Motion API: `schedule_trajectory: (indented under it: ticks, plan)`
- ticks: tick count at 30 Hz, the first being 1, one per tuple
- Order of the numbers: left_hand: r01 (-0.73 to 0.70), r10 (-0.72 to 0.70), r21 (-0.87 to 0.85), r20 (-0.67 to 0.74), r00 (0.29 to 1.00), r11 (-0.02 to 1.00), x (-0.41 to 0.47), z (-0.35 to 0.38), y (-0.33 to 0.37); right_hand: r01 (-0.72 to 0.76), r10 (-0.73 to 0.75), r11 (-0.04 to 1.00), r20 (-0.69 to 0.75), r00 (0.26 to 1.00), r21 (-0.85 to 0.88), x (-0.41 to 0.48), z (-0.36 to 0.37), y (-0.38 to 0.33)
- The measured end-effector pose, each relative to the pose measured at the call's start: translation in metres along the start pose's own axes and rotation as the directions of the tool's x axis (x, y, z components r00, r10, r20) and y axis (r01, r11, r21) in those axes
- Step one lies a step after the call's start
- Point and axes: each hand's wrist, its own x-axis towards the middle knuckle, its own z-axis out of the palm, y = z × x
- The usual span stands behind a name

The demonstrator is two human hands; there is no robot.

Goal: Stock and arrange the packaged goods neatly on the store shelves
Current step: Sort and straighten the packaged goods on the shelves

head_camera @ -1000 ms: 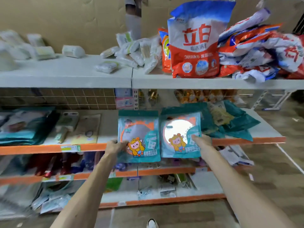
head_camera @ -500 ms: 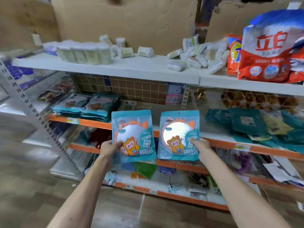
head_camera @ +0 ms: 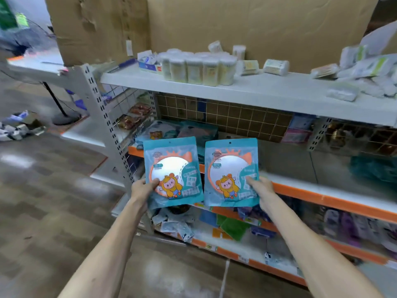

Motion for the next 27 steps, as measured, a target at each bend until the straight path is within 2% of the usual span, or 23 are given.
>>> schedule_trajectory:
  ticks: [11, 19, 24, 27]
  plan:
    - [0.023, -0.024, -0.055, 0.000, 1.000, 0.998, 0.081, -0.041, 0.030, 0.044, -0.044, 0.999, -0.057, 0.997, -0.003, 0.020, 0.086, -0.034]
    - [-0.013, 0.013, -0.006, -0.023, 1.000, 1.000, 0.159, -0.031, 0.065, -0.008, 0.009, 0.998, -0.021, 1.000, 0.054, 0.080, 0.148, -0.058]
    - [-0.064, 0.064, 0.068, 0.009, 0.998, 0.996, 0.216, -0.011, 0.103, -0.046, 0.055, 0.991, -0.071, 0.996, 0.128, 0.129, 0.179, -0.075]
    - [-0.081, 0.084, 0.120, -0.019, 0.996, 0.989, 0.253, -0.003, 0.121, -0.075, 0.089, 0.985, -0.087, 0.992, 0.156, 0.149, 0.190, -0.084]
